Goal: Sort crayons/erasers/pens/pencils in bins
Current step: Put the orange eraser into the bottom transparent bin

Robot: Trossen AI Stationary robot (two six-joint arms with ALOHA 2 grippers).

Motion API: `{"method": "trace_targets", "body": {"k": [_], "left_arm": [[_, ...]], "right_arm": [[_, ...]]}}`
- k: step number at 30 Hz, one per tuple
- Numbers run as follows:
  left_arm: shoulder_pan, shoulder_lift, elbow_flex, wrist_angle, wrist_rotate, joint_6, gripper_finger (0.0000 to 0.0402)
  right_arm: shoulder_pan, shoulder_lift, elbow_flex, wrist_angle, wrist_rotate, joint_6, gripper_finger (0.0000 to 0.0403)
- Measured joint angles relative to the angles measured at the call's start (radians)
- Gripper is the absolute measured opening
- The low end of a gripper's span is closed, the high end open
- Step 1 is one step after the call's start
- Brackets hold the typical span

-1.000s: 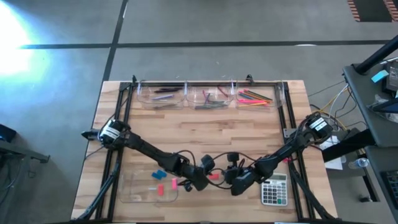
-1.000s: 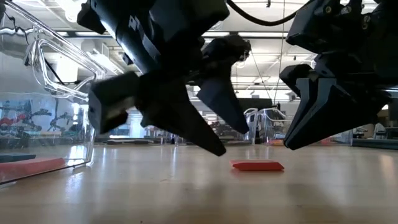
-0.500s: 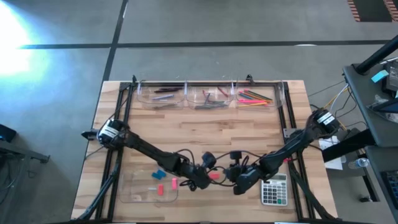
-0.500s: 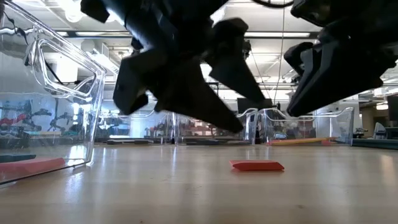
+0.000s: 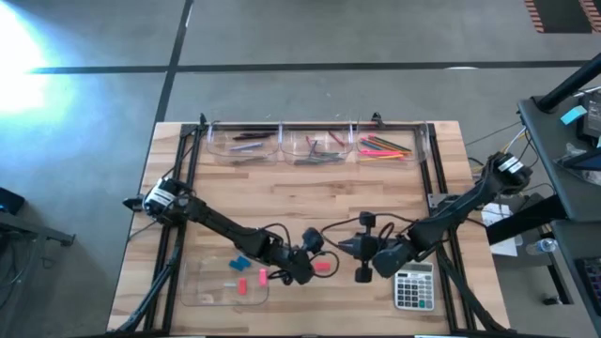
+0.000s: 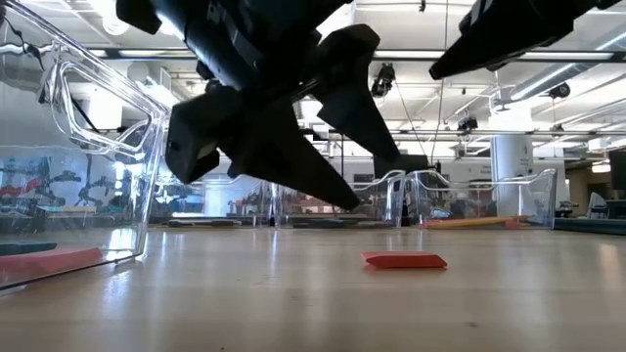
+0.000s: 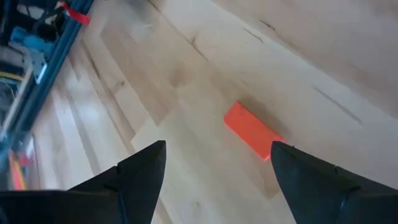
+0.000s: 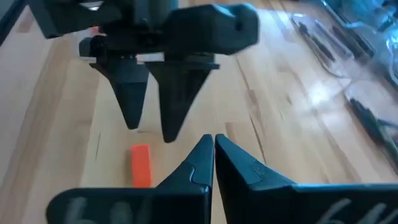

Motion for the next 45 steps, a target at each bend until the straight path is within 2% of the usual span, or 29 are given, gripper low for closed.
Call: {"method": "trace_targets", "body": {"k": [7, 14, 16, 20, 23, 25, 30, 35, 41, 45], "left_arm": [[-0.009, 0.042, -0.002, 0.015, -0.001, 0.148, 0.0274], [-0.015, 0.071, 0.0, 0.033, -0.001, 0.256, 0.0274], [-0.016, 0.072, 0.0, 0.034, -0.001, 0.286, 0.0274], [-0.016, 0.083, 0.001, 0.038, -0.001, 0.354, 0.0274], [-0.016, 0.09, 0.001, 0.046, -0.001, 0.391, 0.0274], [-0.016, 0.098, 0.003, 0.048, -0.002, 0.413, 0.0274], [-0.016, 0.11, 0.003, 0.083, -0.009, 0.443, 0.0274], [-0.015, 0.121, 0.009, 0.09, -0.01, 0.487, 0.0274], [-0.013, 0.129, 0.011, 0.098, -0.013, 0.489, 0.0274], [-0.013, 0.131, 0.007, 0.119, -0.025, 0.493, 0.0274]], "right_arm": [[-0.001, 0.006, -0.029, -0.024, -0.003, 0.203, 0.0009], [-0.003, 0.009, -0.163, 0.038, -0.057, 0.486, 0.0009], [-0.005, 0.007, -0.223, 0.139, -0.082, 0.534, 0.0009], [-0.021, 0.028, -0.341, 0.447, -0.211, 0.571, 0.0009], [-0.022, 0.074, -0.396, 0.637, -0.222, 0.576, 0.0009], [-0.023, 0.111, -0.401, 0.677, -0.234, 0.599, 0.0009], [-0.023, 0.222, -0.359, 0.67, -0.256, 0.615, 0.0009], [-0.023, 0.339, -0.255, 0.644, -0.308, 0.488, 0.0009], [-0.041, 0.441, -0.094, 0.418, -0.323, 0.458, 0.0009], [-0.058, 0.479, -0.04, 0.331, -0.332, 0.456, 0.0009]]}}
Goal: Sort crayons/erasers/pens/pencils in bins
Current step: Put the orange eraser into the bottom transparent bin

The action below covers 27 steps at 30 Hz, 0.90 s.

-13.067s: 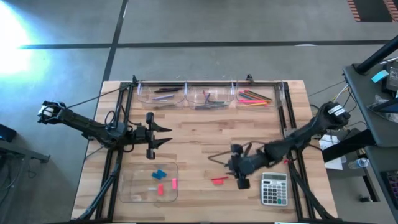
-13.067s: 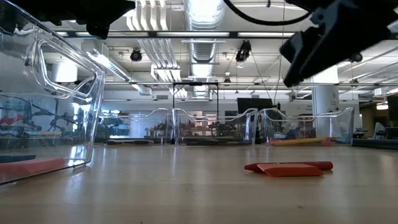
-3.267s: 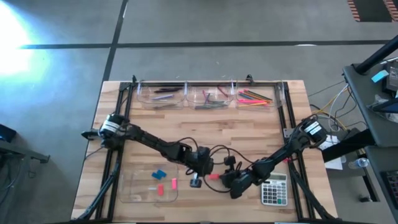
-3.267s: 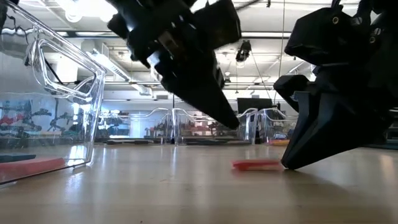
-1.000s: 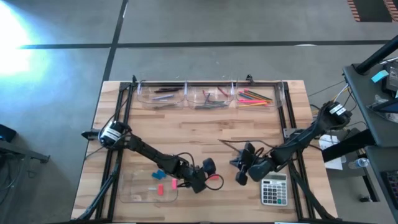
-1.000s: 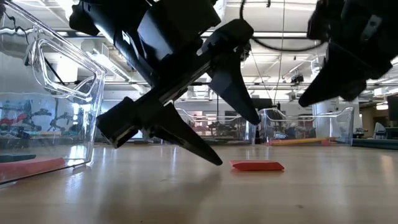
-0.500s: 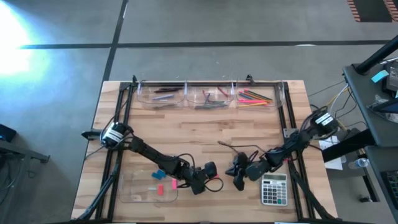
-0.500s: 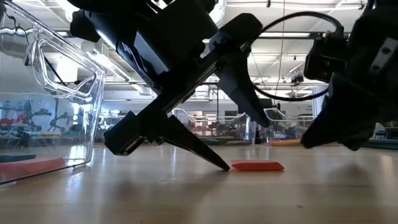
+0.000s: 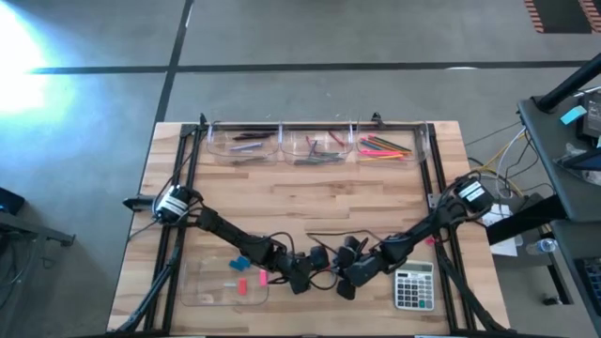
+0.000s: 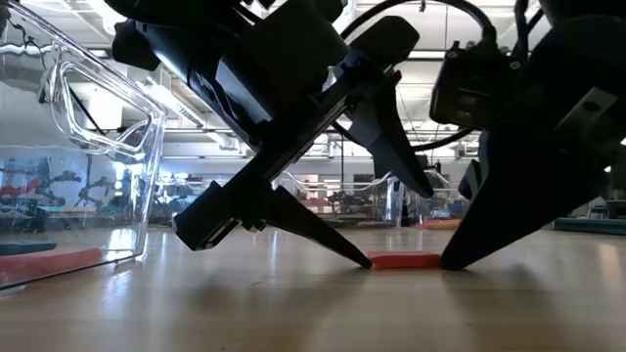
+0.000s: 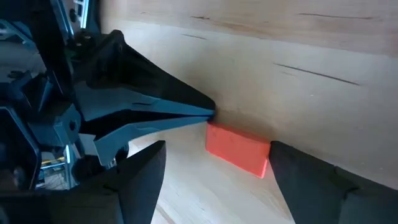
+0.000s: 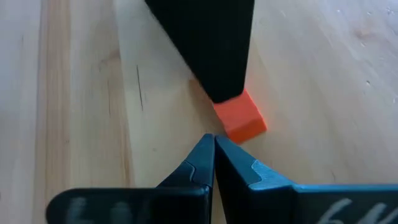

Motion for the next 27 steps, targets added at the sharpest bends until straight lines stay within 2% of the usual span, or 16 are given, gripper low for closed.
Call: {"method": "trace_targets", "body": {"k": [5, 8, 19, 27], "left_arm": [[0.0, 0.001, -0.003, 0.018, -0.005, 0.035, 0.0273], [0.0, 0.002, -0.003, 0.018, -0.005, 0.047, 0.026], [0.012, 0.004, -0.013, 0.01, -0.004, 0.043, 0.0147], [0.023, 0.032, -0.02, 0.011, -0.011, 0.043, 0.0081]], "right_arm": [[-0.013, 0.008, 0.009, -0.006, -0.021, -0.013, 0.0009], [-0.014, 0.007, 0.008, -0.006, -0.023, -0.014, 0.0009], [-0.017, 0.008, 0.007, -0.009, -0.037, -0.014, 0.0009], [-0.017, 0.009, 0.006, -0.009, -0.04, -0.017, 0.0009]]}}
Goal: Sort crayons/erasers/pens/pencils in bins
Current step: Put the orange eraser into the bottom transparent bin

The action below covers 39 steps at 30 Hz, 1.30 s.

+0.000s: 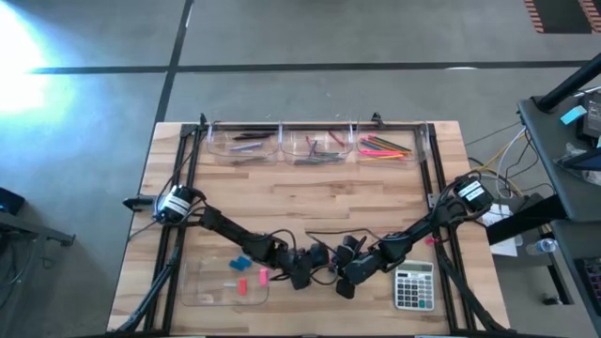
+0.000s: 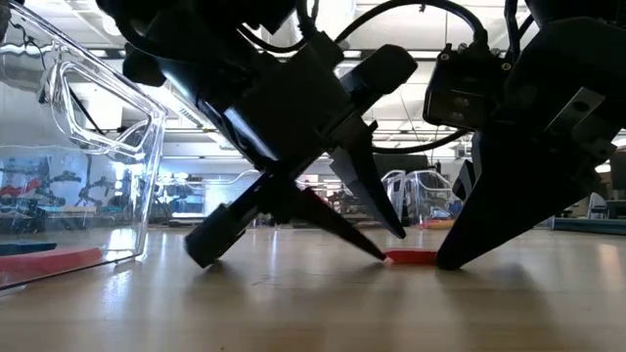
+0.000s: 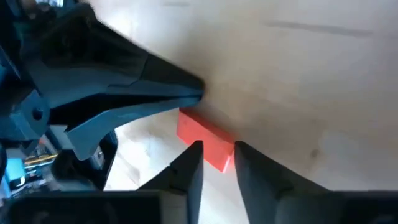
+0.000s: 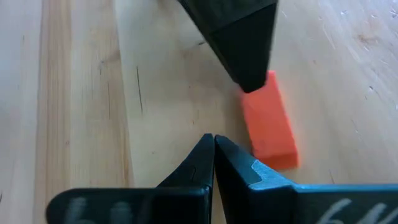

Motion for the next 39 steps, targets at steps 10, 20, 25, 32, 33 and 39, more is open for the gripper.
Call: {"method": "trace_targets", "body": {"k": [10, 20, 25, 32, 33, 39], "left_arm": [[0.003, 0.034, -0.001, 0.002, -0.011, -0.05, 0.0004], [0.002, 0.031, 0.027, 0.002, -0.028, -0.053, 0.0], [0.001, 0.031, 0.037, 0.003, -0.027, -0.054, 0.0], [0.003, 0.031, 0.043, 0.003, -0.026, -0.089, 0.0], [0.003, 0.031, 0.043, 0.003, -0.025, -0.09, 0.0], [0.004, 0.03, 0.043, 0.003, -0.025, -0.106, 0.0]], "right_arm": [[0.0, -0.026, 0.0, 0.001, -0.007, -0.024, 0.0009], [0.007, -0.154, -0.006, -0.099, 0.001, -0.073, 0.0009], [0.01, -0.218, -0.005, -0.255, 0.085, -0.052, 0.0009], [0.016, -0.243, -0.004, -0.288, 0.059, -0.111, 0.003], [0.018, -0.239, -0.004, -0.284, 0.049, -0.113, 0.004], [0.02, -0.227, -0.003, -0.275, 0.047, -0.112, 0.0129]]}}
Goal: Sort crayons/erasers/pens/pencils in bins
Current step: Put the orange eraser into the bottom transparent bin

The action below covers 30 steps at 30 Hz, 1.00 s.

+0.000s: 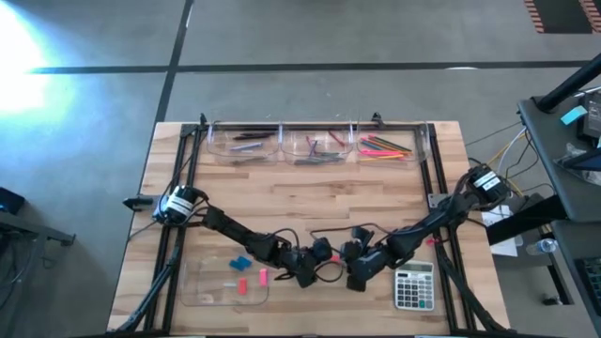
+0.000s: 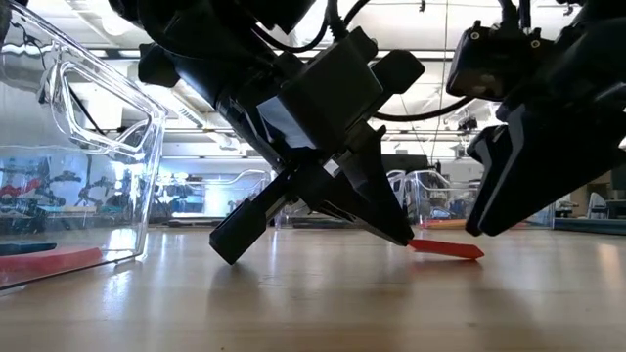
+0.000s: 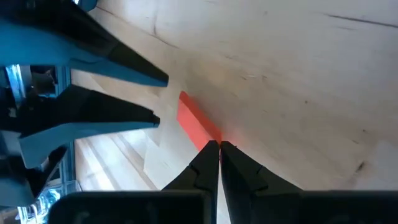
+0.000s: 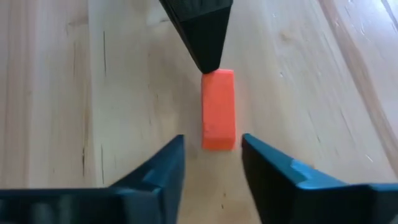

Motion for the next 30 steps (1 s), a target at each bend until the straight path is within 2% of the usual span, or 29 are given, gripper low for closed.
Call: {"method": "trace_targets", "body": {"k": [5, 9, 13, 16, 21, 30], "left_arm": [[0.0, -0.004, 0.0, 0.0, 0.0, 0.0, 0.0], [0.0, -0.006, 0.0, 0.0, 0.0, -0.001, 0.0], [0.0, -0.006, 0.0, 0.0, 0.0, 0.0, 0.0], [0.0, -0.006, 0.0, 0.0, 0.0, -0.001, 0.0], [0.0, -0.006, 0.002, -0.001, 0.0, 0.0, 0.0], [0.0, -0.007, 0.008, 0.0, 0.002, -0.002, 0.0]], "right_arm": [[0.0, 0.029, 0.001, 0.09, 0.01, -0.004, 0.0206], [0.0, 0.073, 0.002, 0.126, 0.036, -0.018, 0.0251], [-0.007, 0.105, 0.004, 0.131, 0.059, 0.004, 0.0276], [-0.015, 0.115, 0.005, 0.133, 0.062, 0.012, 0.0279], [-0.023, 0.131, 0.006, 0.12, 0.071, 0.005, 0.0244], [-0.026, 0.181, 0.006, 0.1, 0.058, 0.009, 0.0107]]}}
